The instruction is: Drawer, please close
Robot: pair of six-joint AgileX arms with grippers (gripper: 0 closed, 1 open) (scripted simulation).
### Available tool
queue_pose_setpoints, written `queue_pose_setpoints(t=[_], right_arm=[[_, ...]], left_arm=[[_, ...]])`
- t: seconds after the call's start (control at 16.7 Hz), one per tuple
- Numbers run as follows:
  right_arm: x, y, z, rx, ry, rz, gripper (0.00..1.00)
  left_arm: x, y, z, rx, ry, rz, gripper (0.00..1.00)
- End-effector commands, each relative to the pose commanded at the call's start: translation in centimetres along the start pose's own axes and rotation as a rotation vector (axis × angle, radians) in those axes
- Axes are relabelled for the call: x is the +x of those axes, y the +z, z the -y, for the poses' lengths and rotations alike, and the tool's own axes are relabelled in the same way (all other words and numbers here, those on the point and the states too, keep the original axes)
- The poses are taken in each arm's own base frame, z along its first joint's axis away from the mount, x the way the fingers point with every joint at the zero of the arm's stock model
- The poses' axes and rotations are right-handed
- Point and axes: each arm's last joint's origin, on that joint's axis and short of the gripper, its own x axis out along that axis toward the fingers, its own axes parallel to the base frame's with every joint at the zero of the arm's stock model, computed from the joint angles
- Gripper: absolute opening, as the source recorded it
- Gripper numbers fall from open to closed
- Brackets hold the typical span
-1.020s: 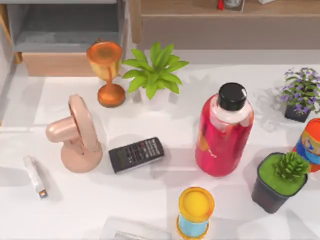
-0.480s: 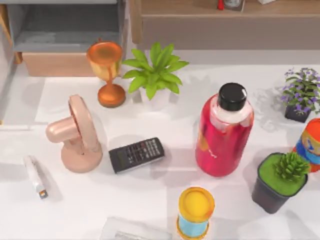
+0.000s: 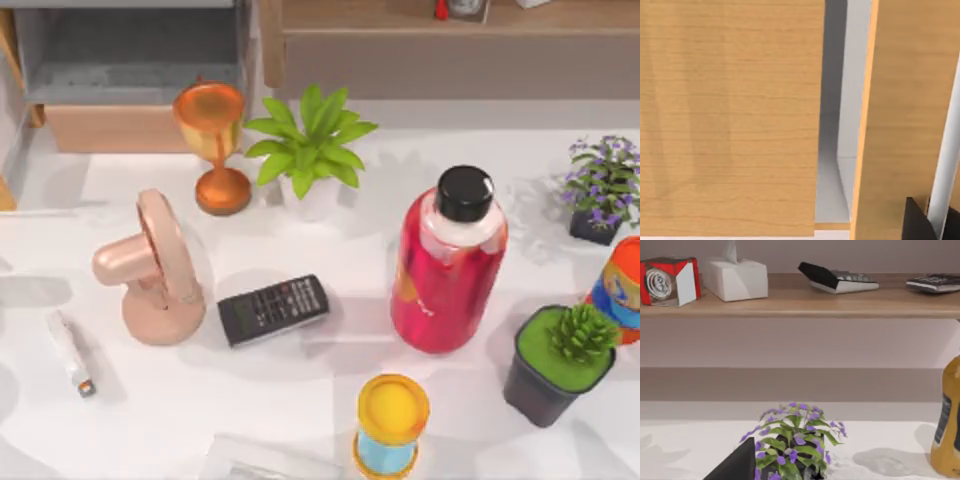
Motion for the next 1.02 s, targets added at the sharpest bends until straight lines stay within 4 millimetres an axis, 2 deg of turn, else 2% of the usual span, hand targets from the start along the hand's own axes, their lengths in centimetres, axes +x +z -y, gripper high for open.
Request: queue_pose_setpoints(t=[0.3, 0.78, 1.02], right_arm=[[0.0, 0.0, 0.0, 0.0, 0.0, 0.0, 1.0], [0.0, 0.0, 0.0, 0.0, 0.0, 0.0, 1.0], [0.0, 0.0, 0.0, 0.0, 0.0, 0.0, 1.0]], left_arm=[[0.1, -0.2, 0.1, -0.003, -0.005, -0.007, 0.0], [5.7, -0.2, 0.1, -0.005, -0.006, -0.005, 0.0], [6.1, -0.1, 0.0, -0.005, -0.006, -0.005, 0.0]])
